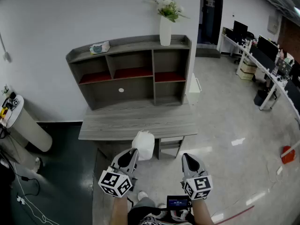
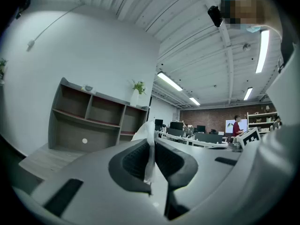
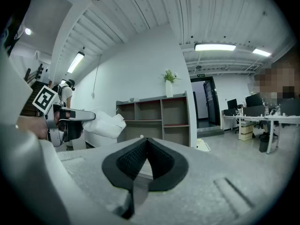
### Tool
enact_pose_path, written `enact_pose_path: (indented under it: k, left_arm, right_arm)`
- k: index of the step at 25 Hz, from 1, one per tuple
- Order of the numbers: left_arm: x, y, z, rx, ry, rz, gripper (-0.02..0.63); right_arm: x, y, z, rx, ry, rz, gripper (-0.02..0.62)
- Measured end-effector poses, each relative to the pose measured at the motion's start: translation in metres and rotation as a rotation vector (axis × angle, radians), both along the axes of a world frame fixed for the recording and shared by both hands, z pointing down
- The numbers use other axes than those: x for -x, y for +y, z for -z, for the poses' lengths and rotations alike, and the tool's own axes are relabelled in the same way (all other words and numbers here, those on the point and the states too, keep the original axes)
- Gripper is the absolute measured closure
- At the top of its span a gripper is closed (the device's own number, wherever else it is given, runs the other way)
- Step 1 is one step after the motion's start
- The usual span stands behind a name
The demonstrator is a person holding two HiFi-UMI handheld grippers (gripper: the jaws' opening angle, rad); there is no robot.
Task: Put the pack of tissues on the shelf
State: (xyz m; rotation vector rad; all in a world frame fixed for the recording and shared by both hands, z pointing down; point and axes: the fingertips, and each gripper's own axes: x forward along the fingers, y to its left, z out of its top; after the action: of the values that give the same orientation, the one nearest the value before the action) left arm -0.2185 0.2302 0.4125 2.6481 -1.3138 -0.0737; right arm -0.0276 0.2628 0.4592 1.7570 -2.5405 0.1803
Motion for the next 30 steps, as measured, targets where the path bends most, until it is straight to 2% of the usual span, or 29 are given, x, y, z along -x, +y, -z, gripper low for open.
enact_pose_path:
  k: [7, 13, 19, 23, 26, 30]
  left_arm:
    - [-0.023, -0.024, 0.002, -0.011, 0.007, -0.031, 0.58]
    - [-0.041, -0.073, 0.008, -0.047, 0.028, -0.058, 0.58]
    - [-0.07, -0.174, 0.007, -0.066, 0.059, -0.12, 0.58]
    - [-0.094, -0.253, 0.007, -0.047, 0.048, -0.179, 0.581]
    - [-0.108, -0.315, 0.009, -0.069, 0.046, -0.234, 0.581]
    - [-0.122, -0.385, 0.003, -0.061, 0.036, -0.27, 0.581]
  right_arm:
    - [-0.018, -0.022, 0.007, -0.021, -0.028, -0.04, 0.591]
    - [-0.036, -0.07, 0.002, -0.014, -0.06, -0.08, 0.591]
    - [-0.05, -0.161, -0.01, 0.021, -0.04, -0.11, 0.591]
    - [-0.065, -0.236, -0.011, 0.051, -0.031, -0.144, 0.591]
    - [-0.076, -0.3, -0.015, 0.075, -0.034, -0.174, 0.591]
    - [-0.087, -0.365, -0.022, 0.101, -0.033, -0.202, 0.591]
